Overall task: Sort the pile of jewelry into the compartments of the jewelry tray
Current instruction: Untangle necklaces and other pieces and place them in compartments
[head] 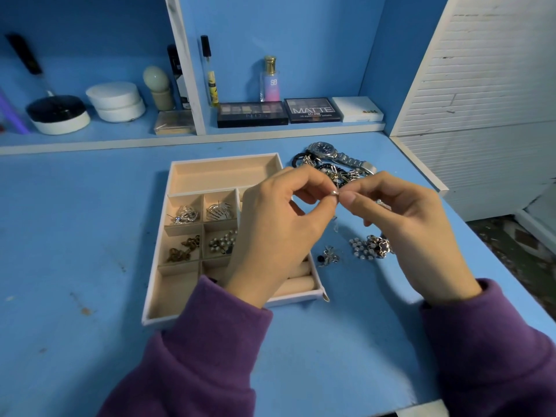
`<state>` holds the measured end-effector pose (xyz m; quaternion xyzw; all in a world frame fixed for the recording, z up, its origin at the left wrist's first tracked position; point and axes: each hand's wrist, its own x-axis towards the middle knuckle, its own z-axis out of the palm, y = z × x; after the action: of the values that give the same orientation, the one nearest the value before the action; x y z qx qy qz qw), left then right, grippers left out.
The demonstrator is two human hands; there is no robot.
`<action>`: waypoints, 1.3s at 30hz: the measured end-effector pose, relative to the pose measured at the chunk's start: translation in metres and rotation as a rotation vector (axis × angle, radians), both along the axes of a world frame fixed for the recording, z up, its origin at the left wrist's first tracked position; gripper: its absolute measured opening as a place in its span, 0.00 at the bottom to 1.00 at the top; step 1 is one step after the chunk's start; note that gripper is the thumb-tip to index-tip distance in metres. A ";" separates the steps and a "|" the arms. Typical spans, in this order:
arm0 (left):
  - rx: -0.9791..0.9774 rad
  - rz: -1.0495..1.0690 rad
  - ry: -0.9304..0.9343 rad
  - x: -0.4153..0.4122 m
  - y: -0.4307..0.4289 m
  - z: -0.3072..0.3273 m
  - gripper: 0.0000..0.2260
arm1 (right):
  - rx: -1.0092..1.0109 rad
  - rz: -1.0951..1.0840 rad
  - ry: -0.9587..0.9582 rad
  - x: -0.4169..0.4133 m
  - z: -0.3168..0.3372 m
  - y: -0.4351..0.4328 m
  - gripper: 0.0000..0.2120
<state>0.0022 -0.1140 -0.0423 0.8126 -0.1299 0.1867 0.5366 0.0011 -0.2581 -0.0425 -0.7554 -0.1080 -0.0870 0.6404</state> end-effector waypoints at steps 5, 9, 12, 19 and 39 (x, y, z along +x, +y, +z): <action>-0.076 -0.027 0.048 0.001 0.002 0.000 0.04 | -0.015 0.053 -0.013 0.002 -0.003 0.000 0.02; -0.096 -0.062 0.088 0.001 0.001 -0.001 0.05 | -0.015 0.070 -0.031 0.004 -0.004 -0.002 0.03; -0.107 -0.066 0.092 0.003 0.001 -0.002 0.05 | -0.012 0.047 -0.085 0.004 -0.007 -0.001 0.03; -0.135 -0.076 0.119 0.002 0.000 -0.001 0.05 | 0.020 -0.017 -0.196 0.005 -0.009 -0.001 0.08; -0.245 -0.150 0.230 0.004 0.001 0.002 0.08 | 0.114 0.004 -0.040 0.006 -0.008 -0.001 0.09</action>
<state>0.0058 -0.1126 -0.0398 0.7450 -0.1044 0.0665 0.6555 0.0067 -0.2594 -0.0510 -0.7155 -0.1170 -0.1070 0.6804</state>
